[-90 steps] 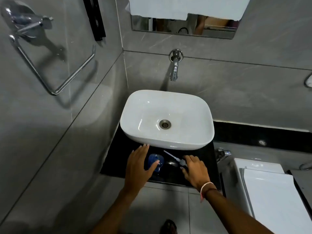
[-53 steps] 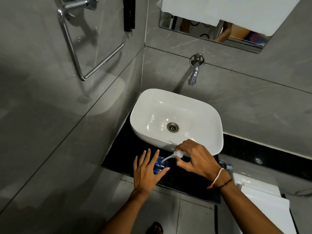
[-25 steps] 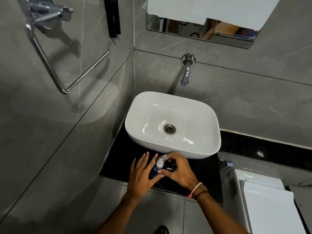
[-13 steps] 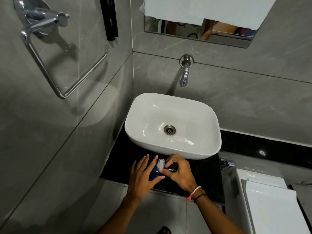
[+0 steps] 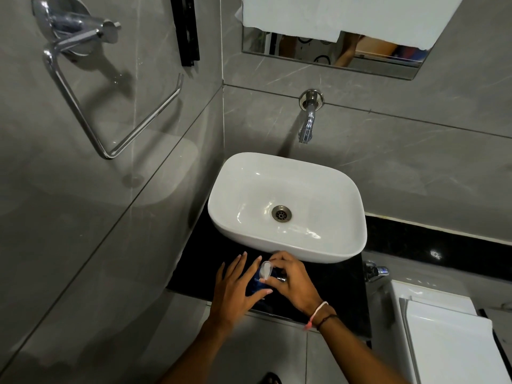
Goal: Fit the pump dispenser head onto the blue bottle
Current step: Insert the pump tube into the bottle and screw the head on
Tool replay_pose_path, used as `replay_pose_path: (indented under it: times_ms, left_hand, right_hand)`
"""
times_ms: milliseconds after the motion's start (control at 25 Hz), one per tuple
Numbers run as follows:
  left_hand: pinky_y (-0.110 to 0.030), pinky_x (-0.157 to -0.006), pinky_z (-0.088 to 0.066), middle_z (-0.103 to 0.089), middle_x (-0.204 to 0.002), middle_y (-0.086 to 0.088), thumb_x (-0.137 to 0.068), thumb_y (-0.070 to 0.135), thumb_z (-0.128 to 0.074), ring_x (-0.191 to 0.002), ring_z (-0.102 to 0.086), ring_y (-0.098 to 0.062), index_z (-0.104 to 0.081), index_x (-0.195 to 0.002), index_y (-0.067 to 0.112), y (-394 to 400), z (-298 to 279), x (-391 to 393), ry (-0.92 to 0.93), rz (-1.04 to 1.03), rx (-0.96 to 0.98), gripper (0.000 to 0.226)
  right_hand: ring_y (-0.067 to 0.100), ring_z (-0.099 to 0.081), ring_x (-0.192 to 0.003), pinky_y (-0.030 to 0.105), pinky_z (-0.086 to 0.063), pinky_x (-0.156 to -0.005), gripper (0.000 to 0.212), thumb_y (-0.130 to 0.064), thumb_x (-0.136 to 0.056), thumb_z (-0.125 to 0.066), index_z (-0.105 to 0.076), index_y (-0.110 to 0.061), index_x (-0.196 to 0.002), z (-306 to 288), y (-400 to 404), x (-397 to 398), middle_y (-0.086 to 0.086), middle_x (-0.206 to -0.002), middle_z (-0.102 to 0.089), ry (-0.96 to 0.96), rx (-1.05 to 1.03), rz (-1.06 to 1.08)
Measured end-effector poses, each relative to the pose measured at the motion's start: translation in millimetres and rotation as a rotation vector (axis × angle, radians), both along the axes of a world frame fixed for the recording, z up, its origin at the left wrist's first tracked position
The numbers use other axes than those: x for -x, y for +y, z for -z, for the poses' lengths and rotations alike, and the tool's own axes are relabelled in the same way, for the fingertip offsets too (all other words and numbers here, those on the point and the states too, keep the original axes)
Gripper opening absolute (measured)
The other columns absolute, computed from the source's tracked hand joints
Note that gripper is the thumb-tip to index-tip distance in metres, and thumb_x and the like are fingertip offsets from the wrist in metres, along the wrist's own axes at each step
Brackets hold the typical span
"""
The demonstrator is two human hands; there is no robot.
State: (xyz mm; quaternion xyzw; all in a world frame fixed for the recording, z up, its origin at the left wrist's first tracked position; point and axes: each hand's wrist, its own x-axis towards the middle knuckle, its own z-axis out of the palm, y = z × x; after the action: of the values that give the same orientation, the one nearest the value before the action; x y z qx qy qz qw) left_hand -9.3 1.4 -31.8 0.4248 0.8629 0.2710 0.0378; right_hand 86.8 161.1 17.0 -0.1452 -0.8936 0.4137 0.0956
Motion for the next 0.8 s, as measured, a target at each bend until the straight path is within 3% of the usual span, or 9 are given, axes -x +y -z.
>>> replay_pose_path:
  times_ms: [120, 280, 440, 640, 800]
  left_hand:
    - [-0.056, -0.11, -0.038, -0.055, -0.144, -0.01, -0.08, 0.077, -0.046, -0.137, -0.046, -0.027, -0.049, -0.141, 0.029, 0.7, -2.5, 0.5, 0.014, -0.001, 0.014, 0.078]
    - [-0.057, -0.107, -0.041, -0.058, -0.141, -0.01, -0.078, 0.075, -0.049, -0.134, -0.049, -0.028, -0.054, -0.138, 0.027, 1.5, -4.5, -1.5, 0.029, -0.01, 0.015, 0.077]
    - [-0.058, -0.105, -0.043, -0.06, -0.139, -0.01, -0.077, 0.075, -0.05, -0.133, -0.051, -0.029, -0.057, -0.135, 0.026, 1.2, -6.0, -2.0, 0.052, -0.018, 0.034, 0.076]
    - [-0.058, -0.103, -0.045, -0.062, -0.136, -0.011, -0.076, 0.071, -0.056, -0.129, -0.055, -0.03, -0.062, -0.129, 0.022, 1.3, -6.7, -1.4, 0.068, -0.018, 0.039, 0.073]
    - [-0.058, -0.102, -0.046, -0.064, -0.134, -0.01, -0.074, 0.071, -0.06, -0.128, -0.056, -0.029, -0.065, -0.126, 0.021, 2.7, -5.6, -3.6, 0.066, -0.039, 0.03, 0.073]
  right_hand:
    - [0.013, -0.06, -0.111, 0.036, -0.055, -0.096, 0.033, -0.037, -0.082, -0.083, -0.075, -0.018, -0.109, -2.4, -1.0, 0.5, -0.003, -0.117, -0.063, -0.007, -0.087, 0.025]
    - [0.013, -0.052, -0.124, 0.031, -0.046, -0.109, 0.029, -0.024, -0.094, -0.072, -0.071, -0.016, -0.122, 0.1, 3.8, -4.9, -0.001, -0.135, -0.057, 0.0, -0.137, -0.095]
    - [0.021, -0.058, -0.112, 0.043, -0.052, -0.097, 0.03, -0.03, -0.096, -0.068, -0.071, -0.012, -0.12, 0.0, -4.7, -6.0, 0.003, -0.122, -0.068, 0.039, -0.342, -0.048]
    - [0.017, -0.054, -0.119, 0.032, -0.045, -0.106, 0.032, -0.03, -0.098, -0.065, -0.066, -0.014, -0.127, -3.3, -2.3, -7.5, 0.001, -0.131, -0.063, 0.06, -0.31, -0.13]
    - [0.022, -0.058, -0.107, 0.039, -0.052, -0.096, 0.026, -0.025, -0.101, -0.063, -0.069, -0.009, -0.12, -4.8, -4.2, -6.7, 0.007, -0.122, -0.069, 0.055, -0.352, -0.113]
